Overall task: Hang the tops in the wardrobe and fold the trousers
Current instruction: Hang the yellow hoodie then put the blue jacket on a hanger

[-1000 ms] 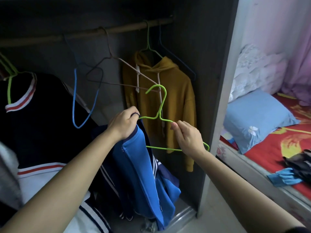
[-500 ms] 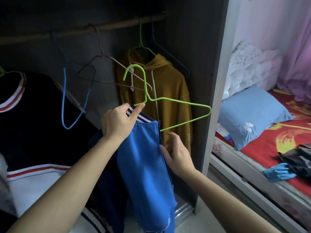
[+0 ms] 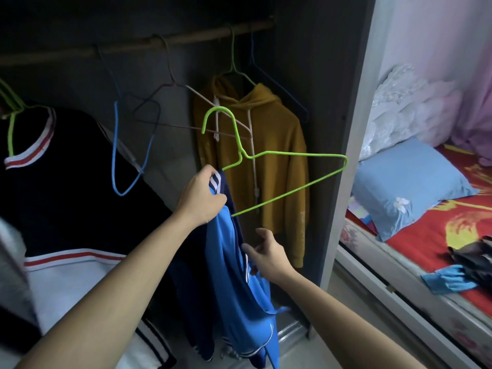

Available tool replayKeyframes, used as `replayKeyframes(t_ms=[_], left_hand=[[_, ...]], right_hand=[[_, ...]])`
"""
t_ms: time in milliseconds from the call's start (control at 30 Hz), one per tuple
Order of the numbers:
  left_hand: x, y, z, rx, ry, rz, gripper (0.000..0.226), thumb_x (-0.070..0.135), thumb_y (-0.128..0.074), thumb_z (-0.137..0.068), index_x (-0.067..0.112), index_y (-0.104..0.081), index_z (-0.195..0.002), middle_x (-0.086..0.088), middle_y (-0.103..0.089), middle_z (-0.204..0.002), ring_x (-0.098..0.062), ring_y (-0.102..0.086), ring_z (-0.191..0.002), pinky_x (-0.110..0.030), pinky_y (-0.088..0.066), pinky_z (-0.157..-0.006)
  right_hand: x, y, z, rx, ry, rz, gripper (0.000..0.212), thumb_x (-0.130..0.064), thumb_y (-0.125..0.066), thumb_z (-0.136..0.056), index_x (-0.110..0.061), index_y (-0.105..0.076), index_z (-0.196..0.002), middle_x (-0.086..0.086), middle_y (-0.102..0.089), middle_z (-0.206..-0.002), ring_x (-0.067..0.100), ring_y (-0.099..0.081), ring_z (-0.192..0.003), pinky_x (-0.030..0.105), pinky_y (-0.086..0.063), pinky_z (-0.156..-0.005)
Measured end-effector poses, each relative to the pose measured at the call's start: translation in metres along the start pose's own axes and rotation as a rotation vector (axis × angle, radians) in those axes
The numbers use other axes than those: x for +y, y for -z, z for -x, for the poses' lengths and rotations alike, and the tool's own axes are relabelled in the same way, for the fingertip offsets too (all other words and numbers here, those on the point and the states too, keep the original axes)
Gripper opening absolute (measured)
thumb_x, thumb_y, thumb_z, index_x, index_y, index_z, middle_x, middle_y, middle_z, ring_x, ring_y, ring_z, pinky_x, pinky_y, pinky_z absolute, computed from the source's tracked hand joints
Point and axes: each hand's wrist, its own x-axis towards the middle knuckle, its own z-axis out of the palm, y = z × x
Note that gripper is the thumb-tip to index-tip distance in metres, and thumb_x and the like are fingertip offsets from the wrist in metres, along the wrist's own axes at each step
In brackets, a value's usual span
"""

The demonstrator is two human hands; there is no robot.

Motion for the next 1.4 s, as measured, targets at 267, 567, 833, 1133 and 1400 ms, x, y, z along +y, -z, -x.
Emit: replayKeyframes(t_ms=[267,567,833,1133,1400], left_hand=[[0.013,0.005,0.009,0.070,-0.140,0.022,0.029,-0.004,-0.056,-0.074,0.022,-0.043,-0.077,0.007,-0.051,-0.065,-0.009,-0.048,-0.057,-0.018,-0.040,-0.051],[-0.020,0.018,0.005,0.202,-0.092,-0.147,0.034,-0.004,-0.049,-0.066,0.028,-0.040,-0.076,0.006,-0.045,-0.060,-0.029,-0.045,-0.063,-0.038,-0.042,-0.058],[-0.069,0.031,0.001,0.075,-0.110,-0.409,0.033,-0.006,-0.050,-0.066,0.021,-0.047,-0.085,0.005,-0.048,-0.075,-0.030,-0.053,-0.076,-0.036,-0.043,-0.059],[-0.089,0.031,0.012,0.011,-0.203,-0.582,0.038,-0.006,-0.052,-0.073,0.021,-0.054,-0.099,0.005,-0.049,-0.088,-0.025,-0.052,-0.093,-0.034,-0.043,-0.062],[-0.059,-0.010,0.028,-0.100,-0.211,-0.687,0.043,0.001,-0.052,-0.078,0.024,-0.051,-0.115,-0.002,-0.056,-0.106,-0.027,-0.054,-0.103,-0.034,-0.041,-0.067]], right_hand=[[0.028,-0.008,-0.017,0.041,-0.011,0.435,0.028,-0.039,-0.066,-0.090,-0.019,-0.070,-0.109,-0.002,-0.066,-0.093,0.018,-0.060,-0.085,0.030,-0.047,-0.069],[0.044,0.034,-0.017,-0.027,-0.001,0.246,0.031,-0.046,-0.066,-0.092,-0.016,-0.072,-0.091,0.001,-0.072,-0.088,0.019,-0.067,-0.083,0.032,-0.056,-0.068],[0.007,0.092,-0.029,0.328,0.066,0.029,0.021,-0.030,-0.053,-0.102,-0.011,-0.056,-0.091,0.001,-0.060,-0.082,0.024,-0.057,-0.083,0.037,-0.045,-0.075],[-0.062,0.148,-0.040,0.348,0.190,0.119,0.037,-0.037,-0.060,-0.098,-0.002,-0.064,-0.087,0.005,-0.062,-0.075,0.017,-0.054,-0.071,0.033,-0.041,-0.067],[-0.154,0.133,-0.031,0.379,0.329,0.011,0.029,-0.037,-0.065,-0.094,-0.013,-0.064,-0.079,0.003,-0.066,-0.078,0.016,-0.060,-0.072,0.033,-0.049,-0.067]])
